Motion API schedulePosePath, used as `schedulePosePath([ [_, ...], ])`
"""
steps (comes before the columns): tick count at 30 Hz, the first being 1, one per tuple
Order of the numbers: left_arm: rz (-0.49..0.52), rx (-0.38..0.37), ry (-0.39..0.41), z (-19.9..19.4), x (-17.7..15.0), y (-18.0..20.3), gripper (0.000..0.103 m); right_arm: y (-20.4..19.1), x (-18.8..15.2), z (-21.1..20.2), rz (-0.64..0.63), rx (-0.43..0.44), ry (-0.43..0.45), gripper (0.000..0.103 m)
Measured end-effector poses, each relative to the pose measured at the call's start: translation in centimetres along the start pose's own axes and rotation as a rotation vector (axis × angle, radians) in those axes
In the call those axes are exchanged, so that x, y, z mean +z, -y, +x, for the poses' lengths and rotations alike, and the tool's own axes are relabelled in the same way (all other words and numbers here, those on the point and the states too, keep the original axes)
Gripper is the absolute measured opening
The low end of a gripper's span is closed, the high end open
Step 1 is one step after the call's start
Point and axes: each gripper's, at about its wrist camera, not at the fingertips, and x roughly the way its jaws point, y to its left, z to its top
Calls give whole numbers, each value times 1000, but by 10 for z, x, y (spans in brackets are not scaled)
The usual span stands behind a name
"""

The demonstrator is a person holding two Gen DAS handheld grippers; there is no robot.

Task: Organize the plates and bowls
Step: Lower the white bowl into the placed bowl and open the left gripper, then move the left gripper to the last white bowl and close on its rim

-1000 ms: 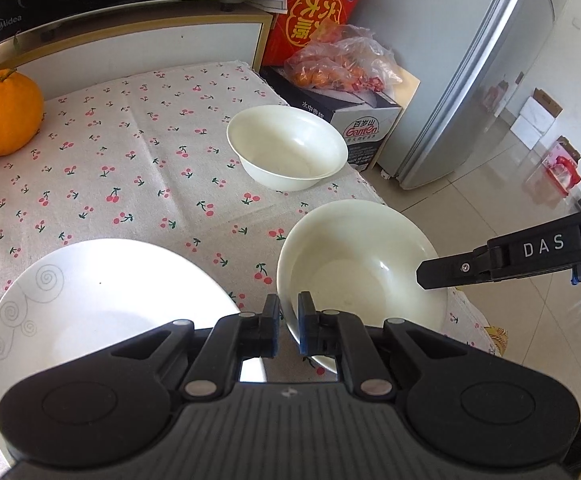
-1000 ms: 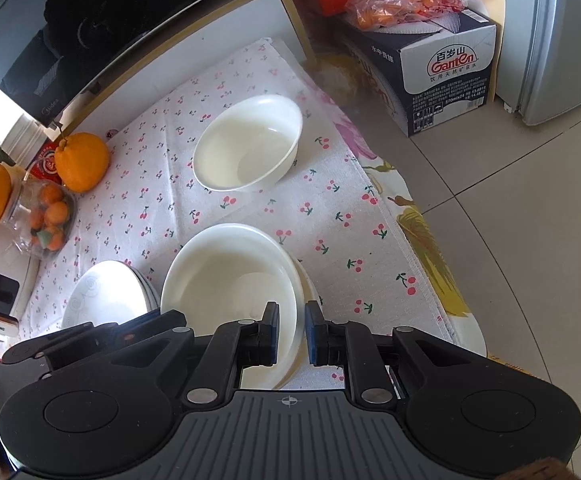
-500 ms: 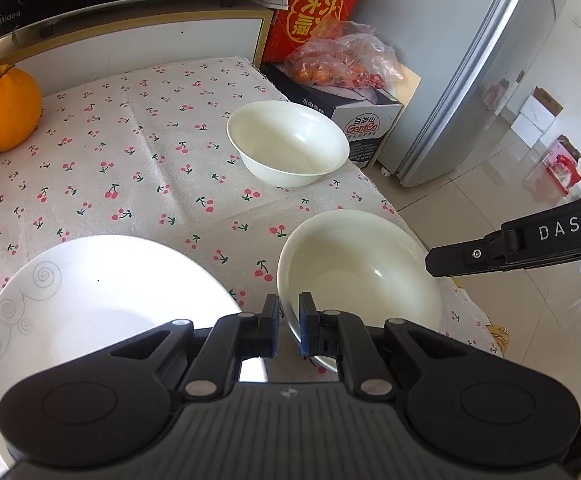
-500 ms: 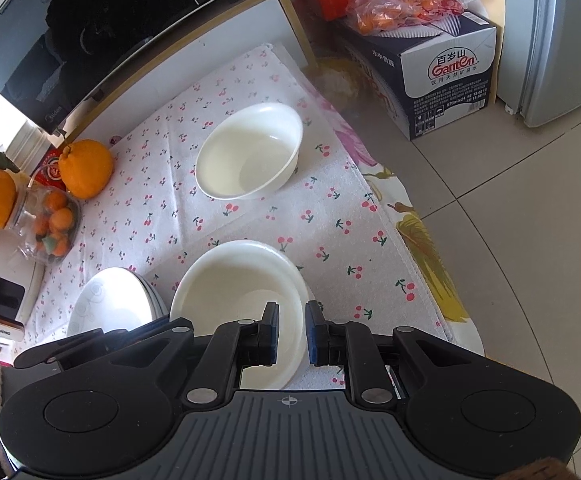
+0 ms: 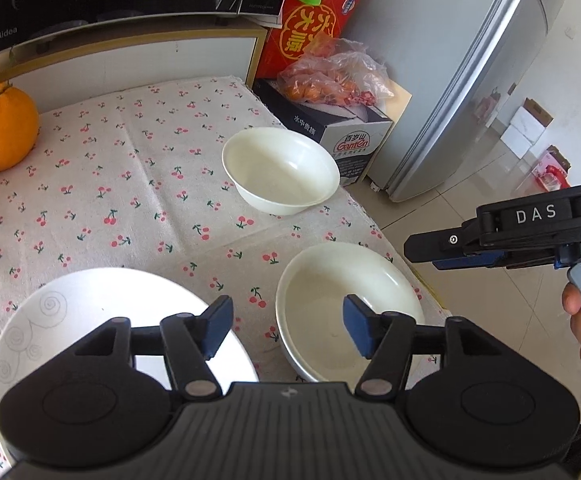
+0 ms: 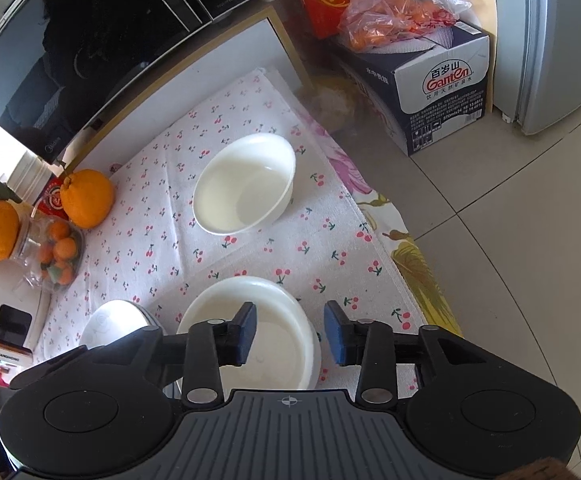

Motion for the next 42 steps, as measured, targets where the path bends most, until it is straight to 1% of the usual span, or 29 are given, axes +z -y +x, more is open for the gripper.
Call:
schedulePosePath([
  [1,6,6,7,-1,3,0,68,1,3,1,10,7,11,57],
  [3,13,15,18,-2,9,-1,74,5,9,5,35,25,29,65],
  [5,21,29,26,-3,17,-2,77,9,15,10,65,46,34,69],
  [7,30,50,39,-2,25,-3,85,14,21,16,102,66,34,74],
  [10,25,84,68,2,40,-6,91,20,26,24,150,83,33,76],
  [13,-7,89,69,15,55,-14,91,25,31,31,186,98,46,79],
  [16,-47,91,66,29,67,-24,91,31,36,37,247,97,70,79],
  [18,-69,97,69,35,72,-29,90,36,39,41,287,113,78,79],
  [20,-79,101,67,42,77,-33,88,40,42,47,325,141,80,79],
  [23,-77,88,71,52,84,-34,83,42,46,54,366,178,87,79],
  [26,-70,69,69,60,87,-35,76,43,49,62,395,192,88,79],
  [32,-73,67,46,75,89,-40,57,40,54,74,406,216,86,79],
  [33,-78,68,42,77,89,-41,53,39,54,76,408,218,88,78],
  [34,-84,68,39,79,90,-42,49,39,55,77,411,219,88,75],
  [35,-88,66,37,81,90,-42,47,39,55,79,414,223,87,73],
  [37,-94,61,31,83,90,-44,41,39,56,81,425,232,86,64],
  [40,-102,54,24,86,90,-45,36,38,56,83,436,236,83,53],
  [42,-104,52,21,89,90,-45,32,38,56,85,443,234,82,50],
])
